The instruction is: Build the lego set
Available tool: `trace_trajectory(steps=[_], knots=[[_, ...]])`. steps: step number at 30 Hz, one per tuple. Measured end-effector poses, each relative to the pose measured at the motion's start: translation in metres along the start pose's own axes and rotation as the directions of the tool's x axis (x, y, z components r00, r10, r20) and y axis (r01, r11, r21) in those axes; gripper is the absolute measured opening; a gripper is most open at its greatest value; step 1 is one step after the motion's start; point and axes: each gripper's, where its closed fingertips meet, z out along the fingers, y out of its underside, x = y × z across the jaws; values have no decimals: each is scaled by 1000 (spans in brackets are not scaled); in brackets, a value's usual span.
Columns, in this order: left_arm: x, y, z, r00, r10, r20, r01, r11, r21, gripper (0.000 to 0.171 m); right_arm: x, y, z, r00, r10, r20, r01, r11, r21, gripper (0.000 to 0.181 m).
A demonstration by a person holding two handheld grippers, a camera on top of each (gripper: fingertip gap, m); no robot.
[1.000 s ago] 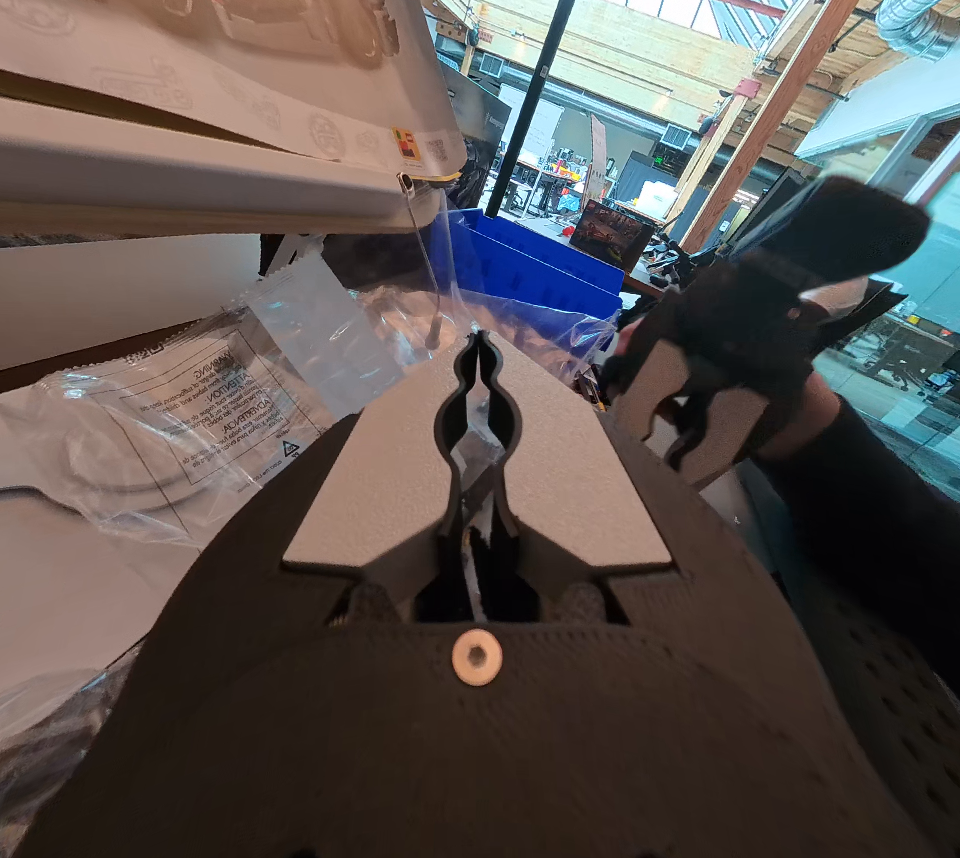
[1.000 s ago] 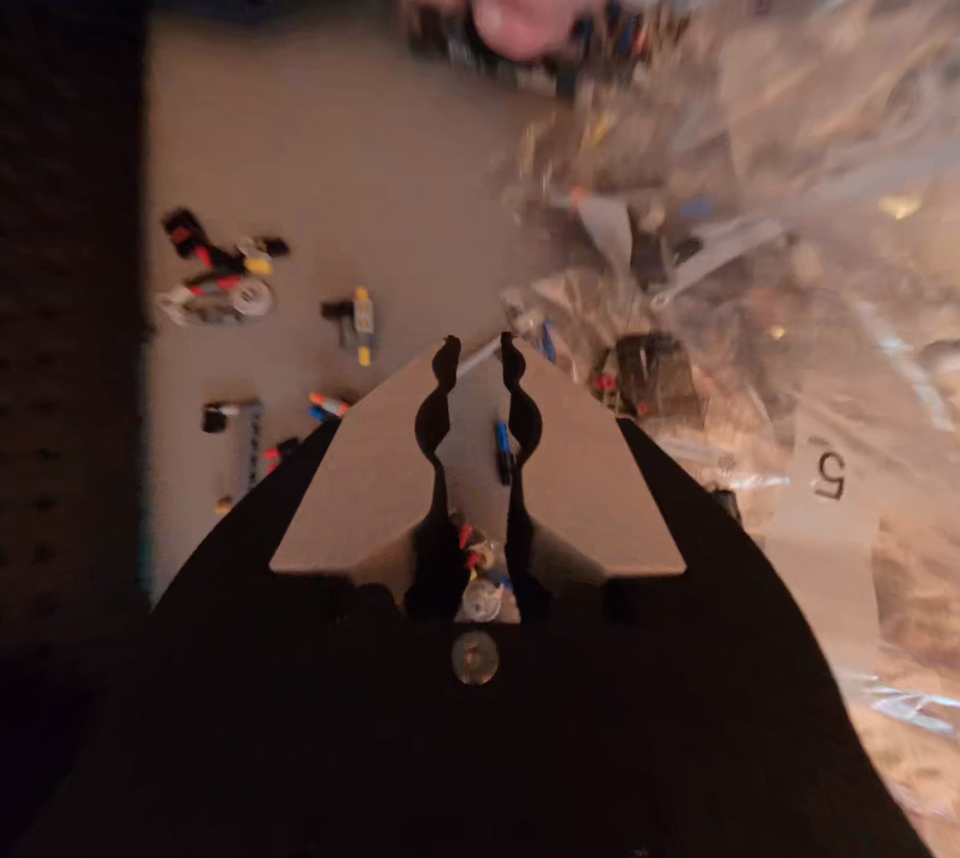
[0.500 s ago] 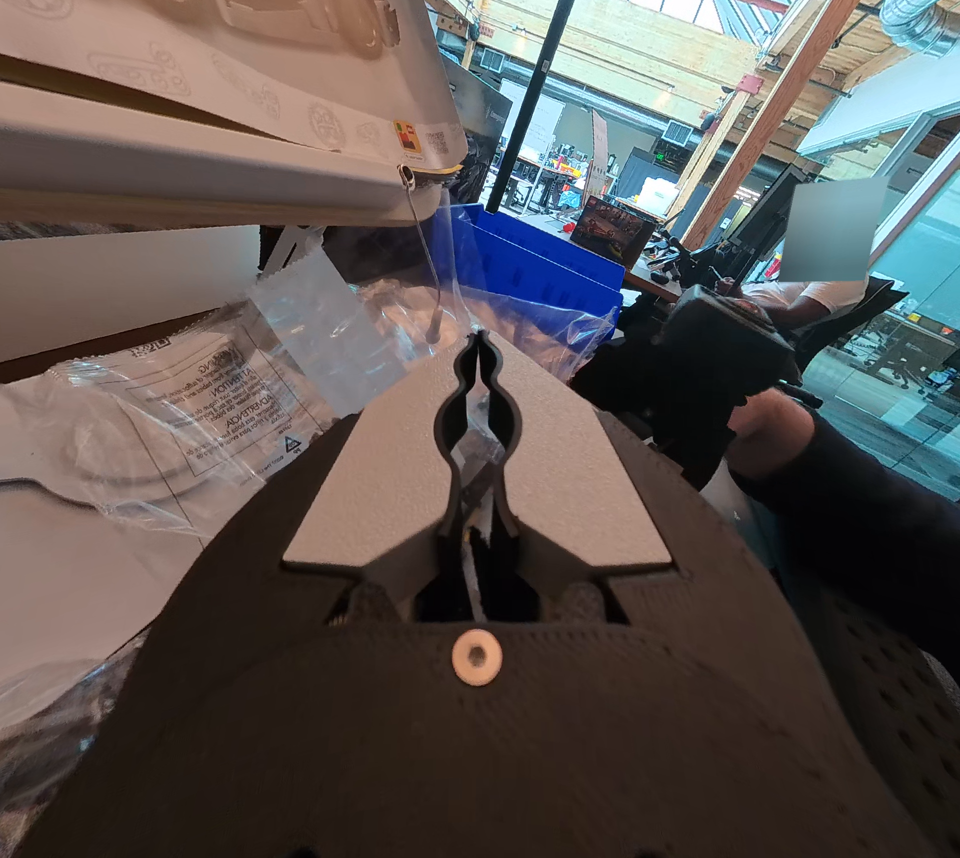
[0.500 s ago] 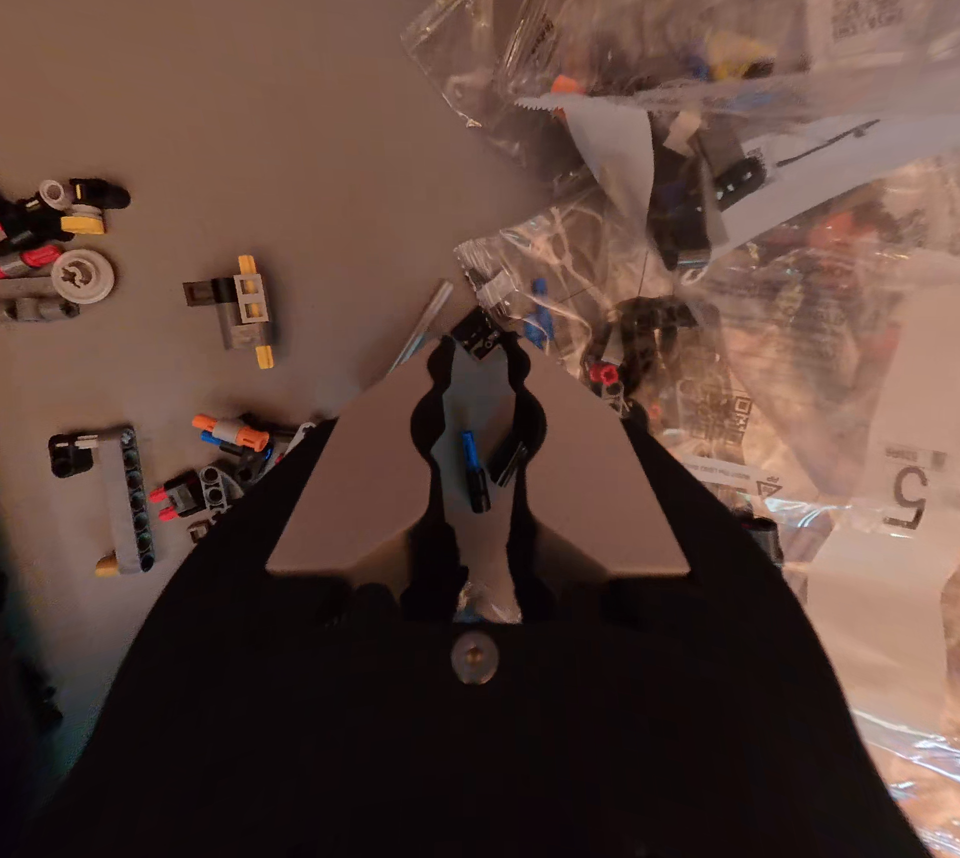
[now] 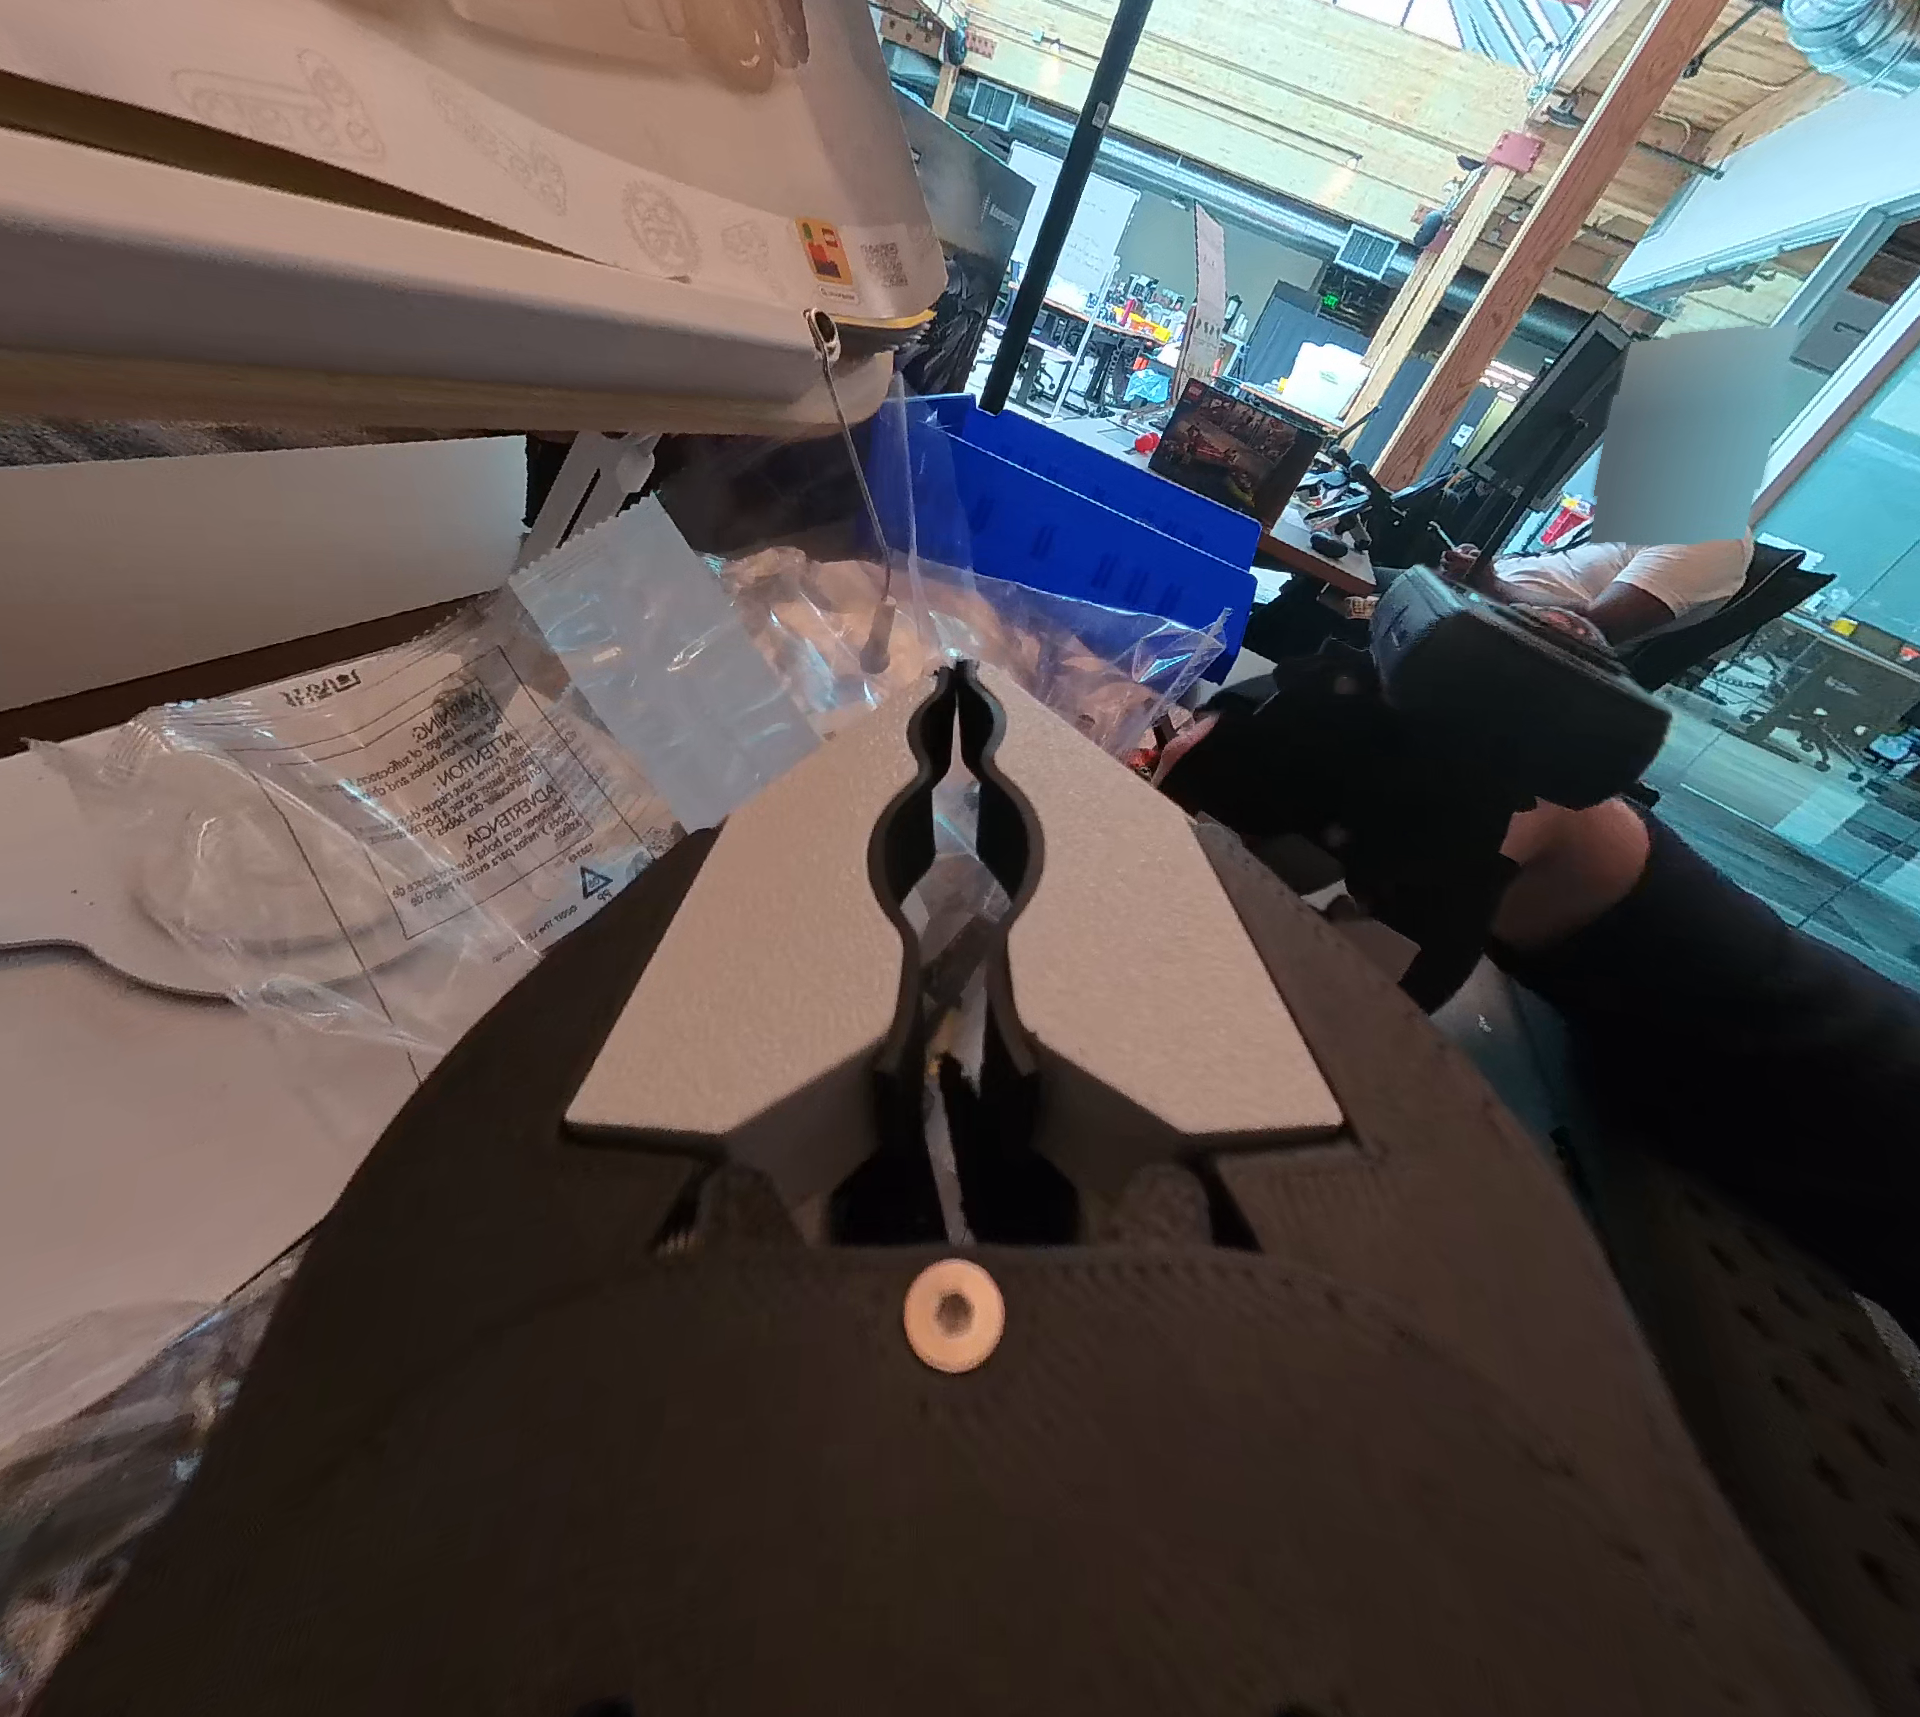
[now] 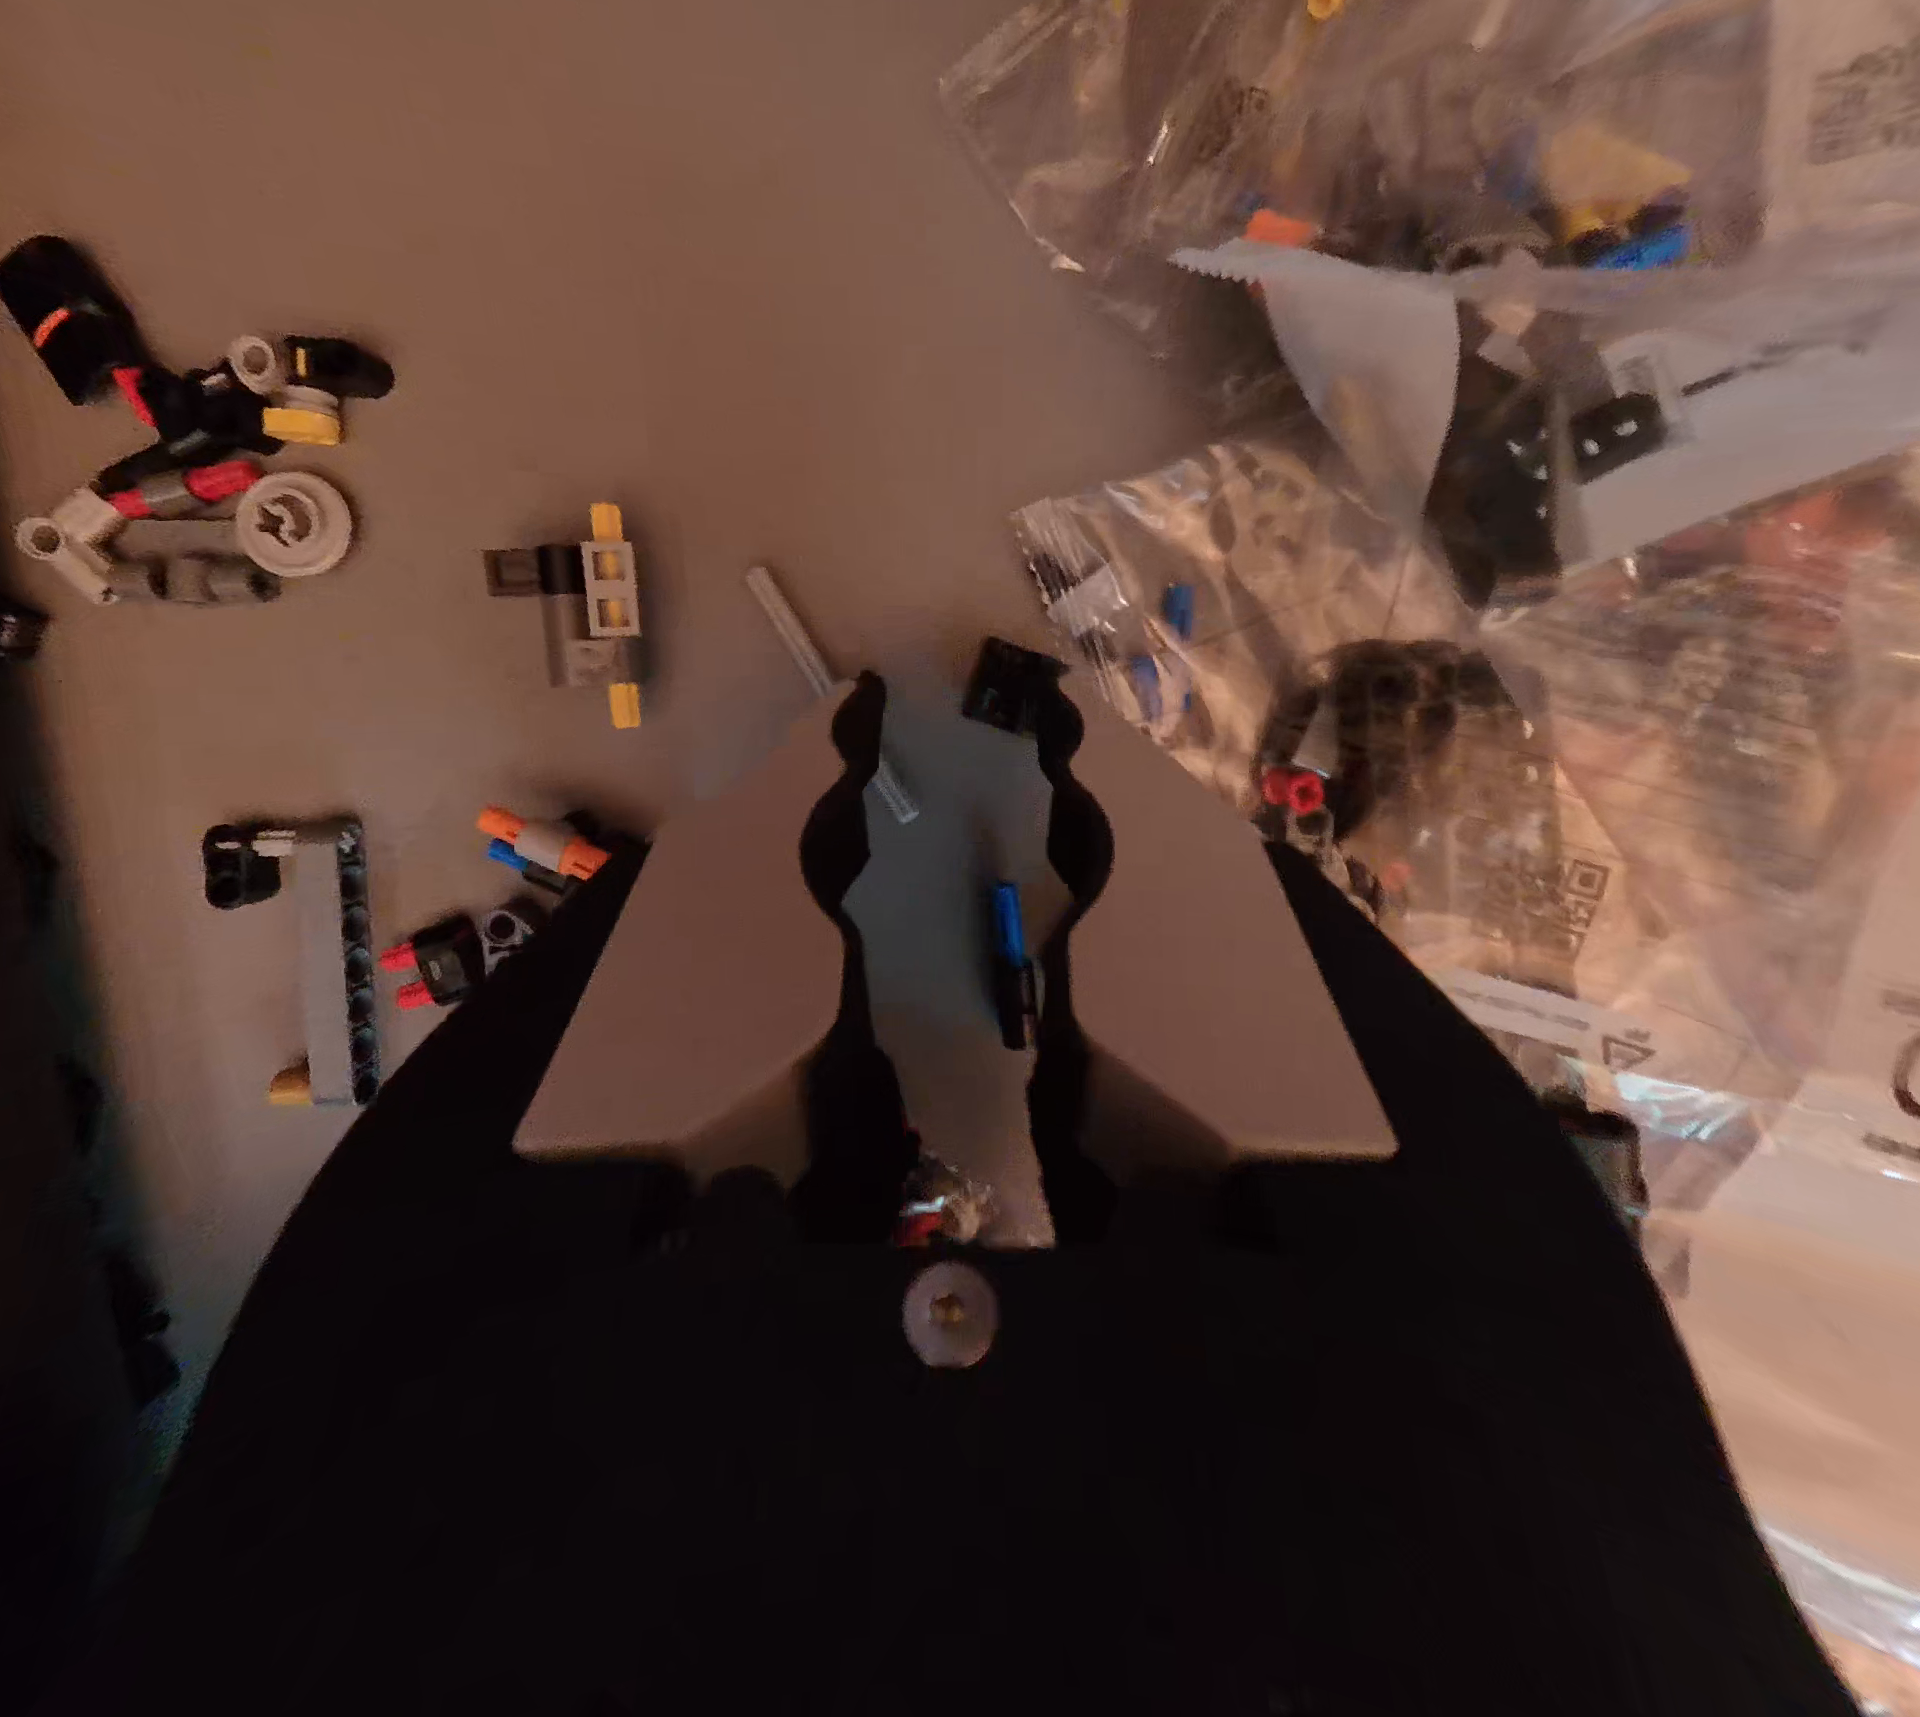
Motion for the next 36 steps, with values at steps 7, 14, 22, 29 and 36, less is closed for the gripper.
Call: trace_trajectory(steps=[7,14,22,29,36], knots=[[0,1,0,1000,1,0,-1,1000,-3,0,-9,-1,0,999,-7,51,7,1000,12,10],[-1,1,0,1000,0,2,0,1000,-2,0,-1,1,-4,1000,23,14,-23,1000,13,23],[-1,2,0,1000,-1,2,1,1000,-5,0,-3,3,0,999,37,21,-37,999,-4,23],[0,3,1,1000,0,-1,0,1000,-11,0,-4,2,-1,999,33,28,-33,999,4,14],[1,5,2,1000,2,-5,-2,1000,-19,0,0,-15,-24,1000,29,7,-30,989,146,14]])
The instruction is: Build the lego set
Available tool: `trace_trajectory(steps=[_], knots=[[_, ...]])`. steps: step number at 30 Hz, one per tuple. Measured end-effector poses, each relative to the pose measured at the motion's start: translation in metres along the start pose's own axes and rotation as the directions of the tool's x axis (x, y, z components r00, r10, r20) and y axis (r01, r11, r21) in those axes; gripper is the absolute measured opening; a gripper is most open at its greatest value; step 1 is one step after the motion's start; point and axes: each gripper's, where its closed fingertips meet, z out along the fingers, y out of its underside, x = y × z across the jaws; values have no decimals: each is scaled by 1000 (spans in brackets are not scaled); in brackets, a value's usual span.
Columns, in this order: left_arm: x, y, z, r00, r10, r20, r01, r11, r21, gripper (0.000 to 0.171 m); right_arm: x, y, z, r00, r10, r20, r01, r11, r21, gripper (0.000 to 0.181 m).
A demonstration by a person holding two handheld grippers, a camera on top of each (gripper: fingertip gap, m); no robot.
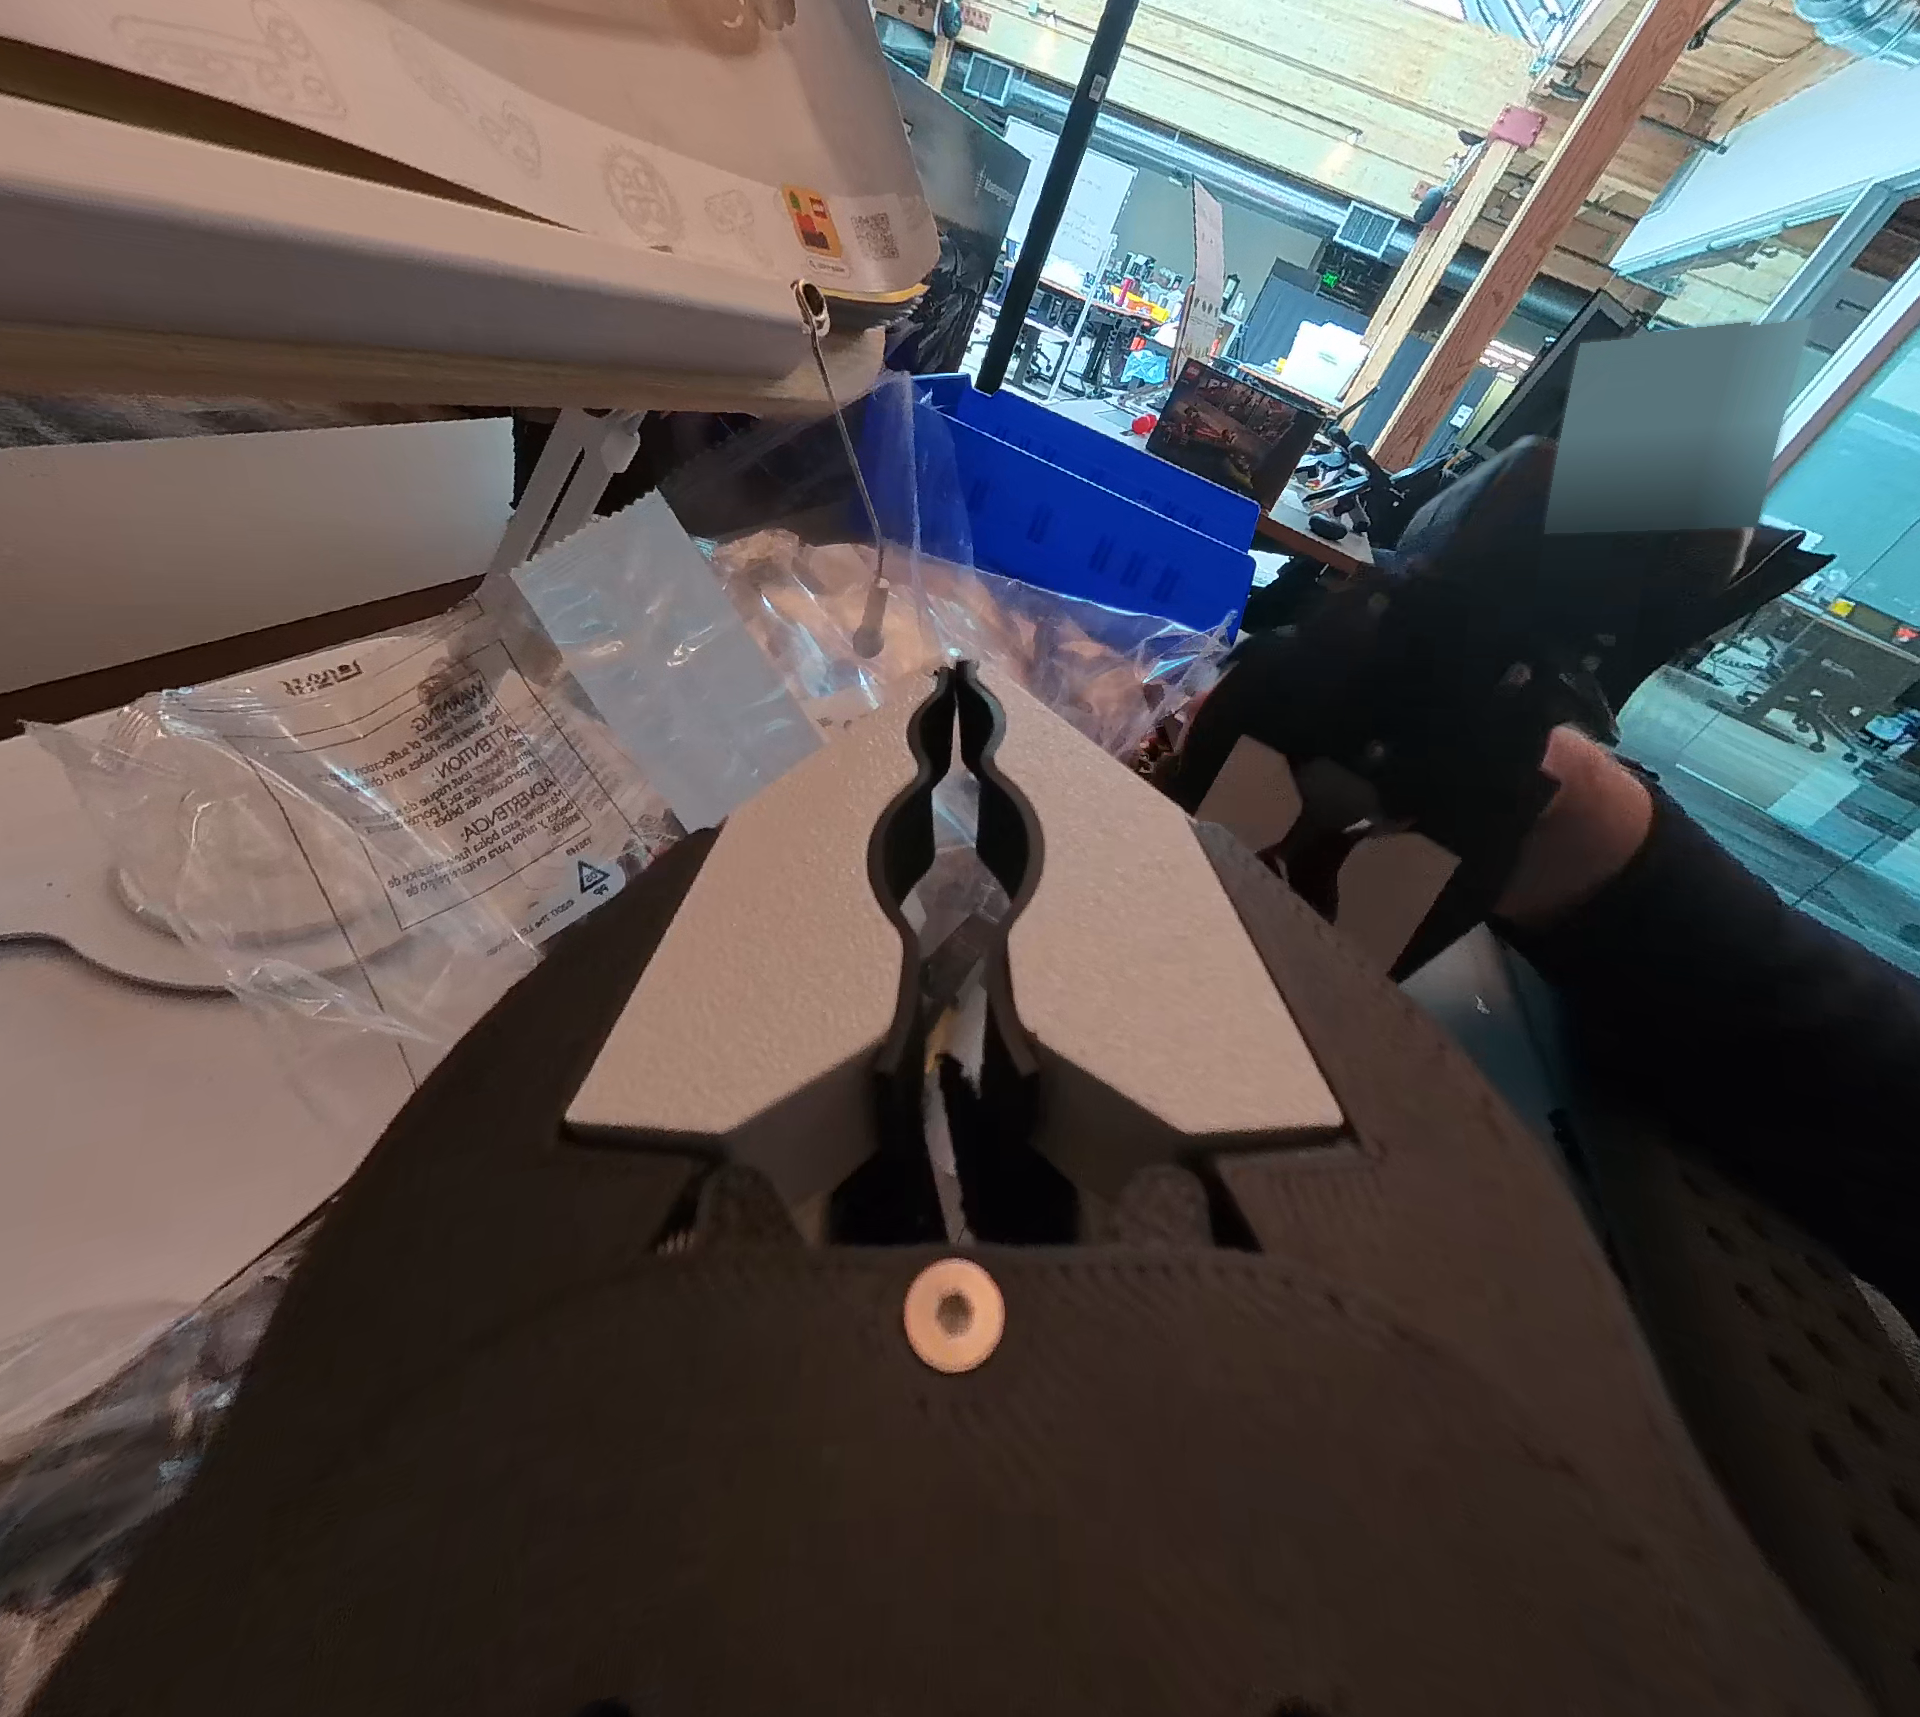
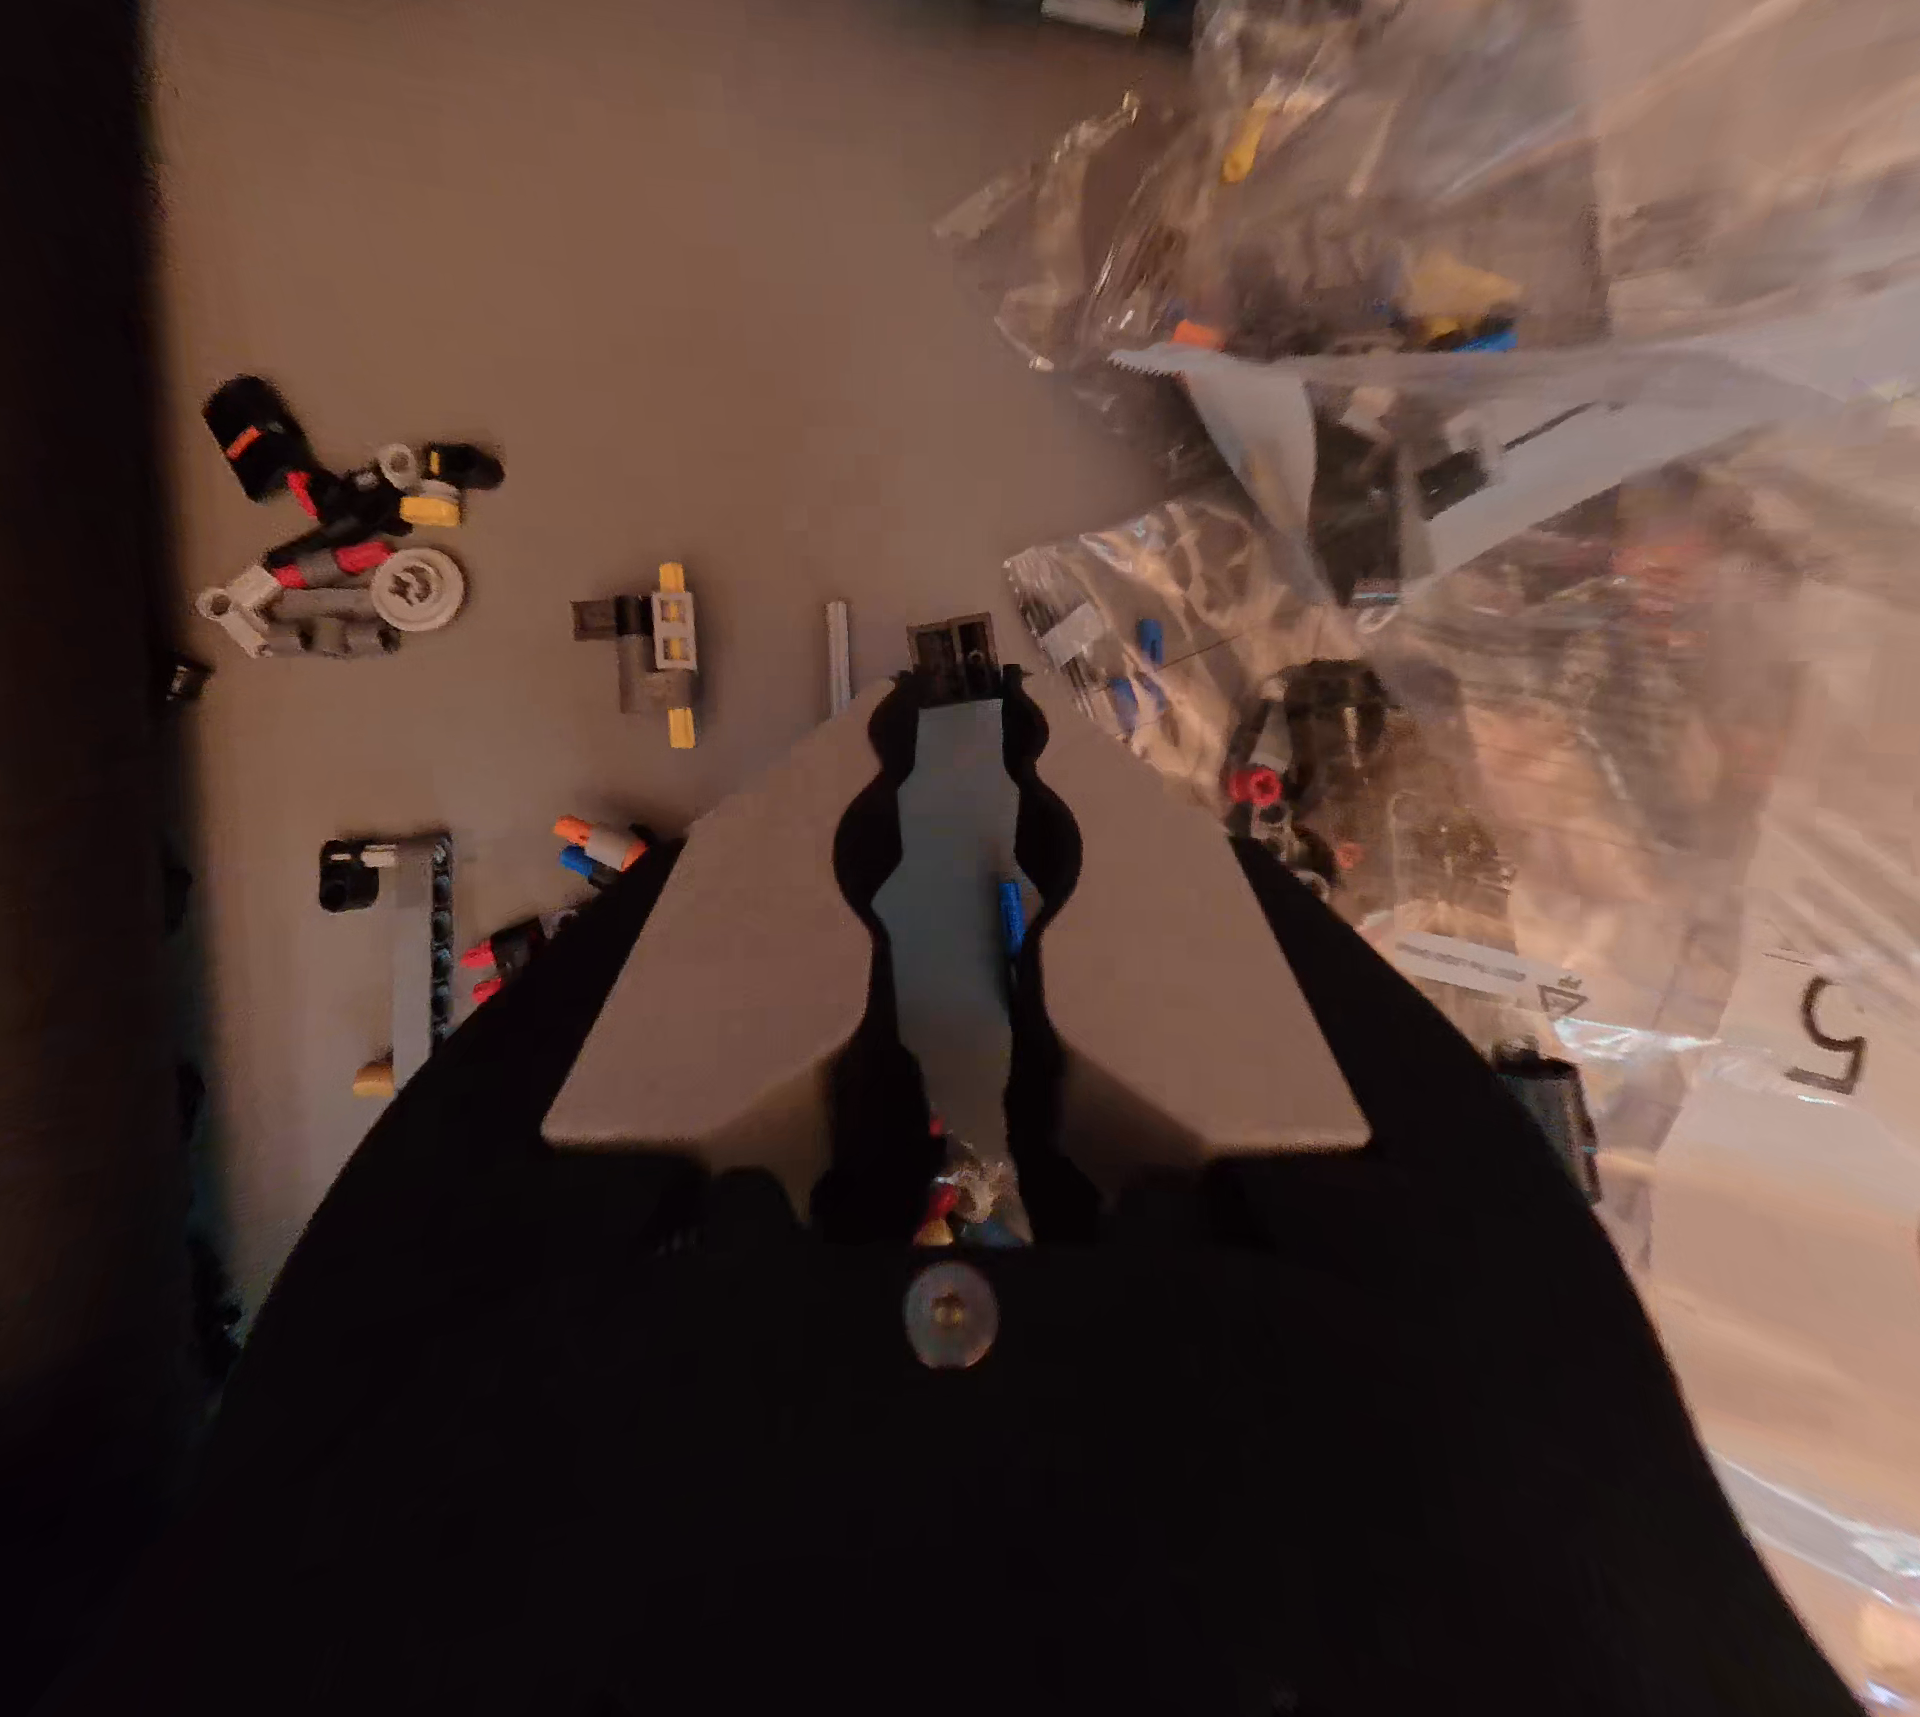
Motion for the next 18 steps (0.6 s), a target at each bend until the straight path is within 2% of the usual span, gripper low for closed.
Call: trace_trajectory(steps=[6,12,15,18], knots=[[4,4,2,1000,4,-12,-4,1000,-19,0,6,-34,-39,997,-23,-74,39,974,224,13],[11,12,8,999,20,-25,-22,998,-52,0,22,-69,-91,975,19,-223,93,871,482,13],[15,15,11,999,28,-33,-30,997,-68,0,34,-75,-104,948,62,-312,117,843,525,13],[18,18,13,999,35,-38,-38,996,-78,0,42,-73,-98,928,73,-366,124,864,487,12]])
